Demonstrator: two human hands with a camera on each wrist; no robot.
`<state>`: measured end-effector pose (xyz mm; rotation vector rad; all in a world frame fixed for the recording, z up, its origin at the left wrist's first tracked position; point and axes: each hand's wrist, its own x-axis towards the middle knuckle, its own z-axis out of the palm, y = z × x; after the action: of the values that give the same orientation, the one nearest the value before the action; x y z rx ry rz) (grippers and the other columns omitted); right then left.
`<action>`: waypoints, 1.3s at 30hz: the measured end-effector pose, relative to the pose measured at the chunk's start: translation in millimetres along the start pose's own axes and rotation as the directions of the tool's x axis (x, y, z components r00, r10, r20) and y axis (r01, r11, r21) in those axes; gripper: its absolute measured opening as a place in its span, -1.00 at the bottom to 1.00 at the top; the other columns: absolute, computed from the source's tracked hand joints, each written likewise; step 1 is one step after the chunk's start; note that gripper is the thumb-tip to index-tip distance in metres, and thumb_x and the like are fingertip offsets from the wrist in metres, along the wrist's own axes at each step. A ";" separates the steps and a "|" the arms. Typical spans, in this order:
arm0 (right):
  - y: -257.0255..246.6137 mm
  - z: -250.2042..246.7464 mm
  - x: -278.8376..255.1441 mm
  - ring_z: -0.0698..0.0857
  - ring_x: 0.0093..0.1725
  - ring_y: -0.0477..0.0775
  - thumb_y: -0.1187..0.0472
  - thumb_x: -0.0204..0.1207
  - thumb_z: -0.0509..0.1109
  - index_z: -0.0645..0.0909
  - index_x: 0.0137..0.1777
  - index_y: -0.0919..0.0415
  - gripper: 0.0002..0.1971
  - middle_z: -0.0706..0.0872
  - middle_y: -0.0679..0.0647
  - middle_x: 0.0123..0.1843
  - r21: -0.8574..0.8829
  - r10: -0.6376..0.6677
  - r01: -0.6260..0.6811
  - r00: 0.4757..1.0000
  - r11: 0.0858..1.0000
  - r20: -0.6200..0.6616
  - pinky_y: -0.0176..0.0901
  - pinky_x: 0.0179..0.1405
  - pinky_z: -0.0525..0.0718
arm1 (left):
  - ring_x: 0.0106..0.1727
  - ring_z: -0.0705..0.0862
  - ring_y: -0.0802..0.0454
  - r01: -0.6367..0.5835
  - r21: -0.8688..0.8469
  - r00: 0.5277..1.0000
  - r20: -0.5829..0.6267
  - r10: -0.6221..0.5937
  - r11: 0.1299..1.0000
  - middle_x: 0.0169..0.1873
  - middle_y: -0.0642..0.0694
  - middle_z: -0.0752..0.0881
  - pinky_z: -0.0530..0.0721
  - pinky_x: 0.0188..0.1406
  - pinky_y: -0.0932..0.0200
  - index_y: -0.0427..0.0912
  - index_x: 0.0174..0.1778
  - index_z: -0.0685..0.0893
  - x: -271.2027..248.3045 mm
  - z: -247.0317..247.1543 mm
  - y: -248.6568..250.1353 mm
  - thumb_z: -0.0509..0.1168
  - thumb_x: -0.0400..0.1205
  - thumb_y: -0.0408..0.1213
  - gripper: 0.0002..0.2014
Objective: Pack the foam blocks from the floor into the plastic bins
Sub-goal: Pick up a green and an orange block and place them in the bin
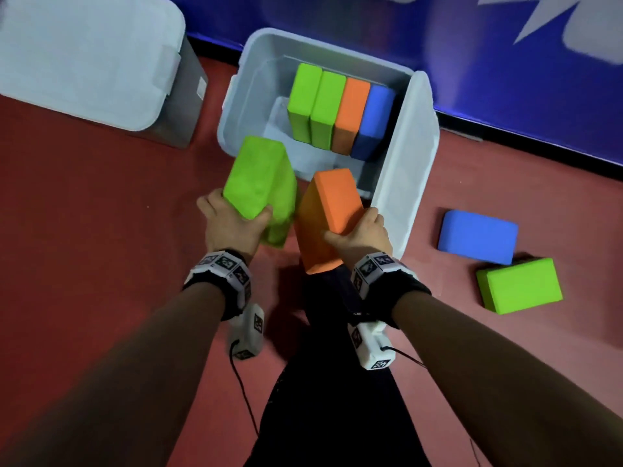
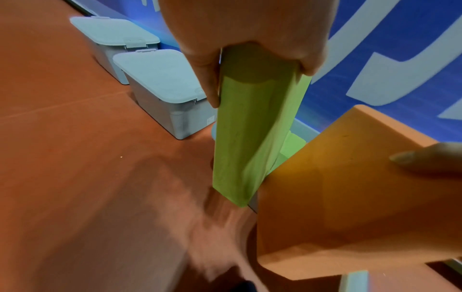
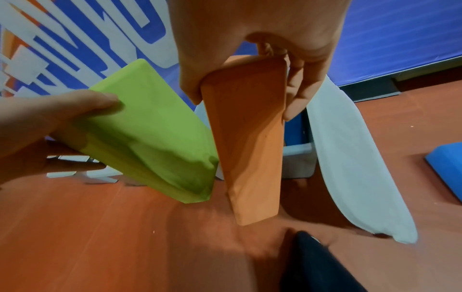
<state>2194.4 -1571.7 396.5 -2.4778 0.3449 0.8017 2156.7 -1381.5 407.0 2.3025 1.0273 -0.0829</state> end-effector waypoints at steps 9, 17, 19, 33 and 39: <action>-94.0 -20.3 104.6 0.55 0.24 0.32 -0.20 0.23 0.53 0.31 0.24 0.31 -0.21 0.48 0.23 0.24 0.136 0.022 -0.006 0.993 0.991 -0.116 0.21 0.16 0.57 | 0.25 0.50 -0.16 -0.005 -0.125 0.999 -0.037 0.000 0.992 0.35 -0.32 0.36 0.39 0.18 0.08 -0.44 0.36 0.36 152.3 -15.6 56.8 0.54 0.42 -0.09 -0.25; -144.6 12.2 152.3 0.55 0.24 0.31 -0.22 0.26 0.52 0.32 0.26 0.32 -0.21 0.47 0.22 0.25 0.134 0.166 -0.146 0.974 0.980 -0.154 0.14 0.11 0.56 | 0.04 0.57 -0.22 -0.073 -0.132 0.997 -0.032 0.069 0.989 0.10 -0.35 0.50 0.42 -0.01 0.28 -0.47 0.15 0.48 230.9 14.9 46.2 0.57 0.26 -0.03 -0.27; -163.1 17.6 166.5 0.49 0.29 0.28 -0.22 0.28 0.50 0.32 0.30 0.32 -0.21 0.46 0.21 0.27 0.113 0.186 -0.168 0.965 0.979 -0.184 0.11 0.12 0.50 | 0.09 0.55 -0.20 -0.002 -0.157 1.000 0.024 0.006 0.988 0.15 -0.36 0.49 0.36 -0.01 0.31 -0.47 0.18 0.47 254.4 20.6 48.5 0.63 0.25 -0.10 -0.26; -225.2 41.6 232.5 0.53 0.29 0.28 -0.28 0.30 0.45 0.29 0.27 0.28 -0.23 0.48 0.19 0.26 0.074 0.304 -0.297 0.944 0.952 -0.126 0.12 0.09 0.53 | 0.15 0.58 -0.28 -0.106 -0.067 0.975 0.187 0.117 0.992 0.27 -0.26 0.38 0.58 0.12 -0.07 -0.38 0.42 0.36 373.2 75.7 75.2 0.53 0.33 0.15 -0.09; -207.9 71.6 249.2 0.49 0.31 0.29 -0.25 0.31 0.47 0.30 0.23 0.31 -0.25 0.47 0.20 0.24 0.079 0.310 -0.303 0.945 0.950 -0.105 0.12 0.13 0.51 | 0.25 0.56 -0.23 -0.067 -0.005 0.975 0.214 0.066 0.998 0.31 -0.24 0.46 0.61 0.14 -0.10 -0.32 0.41 0.35 402.7 126.2 68.0 0.51 0.35 0.17 -0.12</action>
<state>2437.6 -1379.1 277.4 -2.4500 0.8026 0.7538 2507.4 -1222.4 221.7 2.2691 0.8401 -0.2981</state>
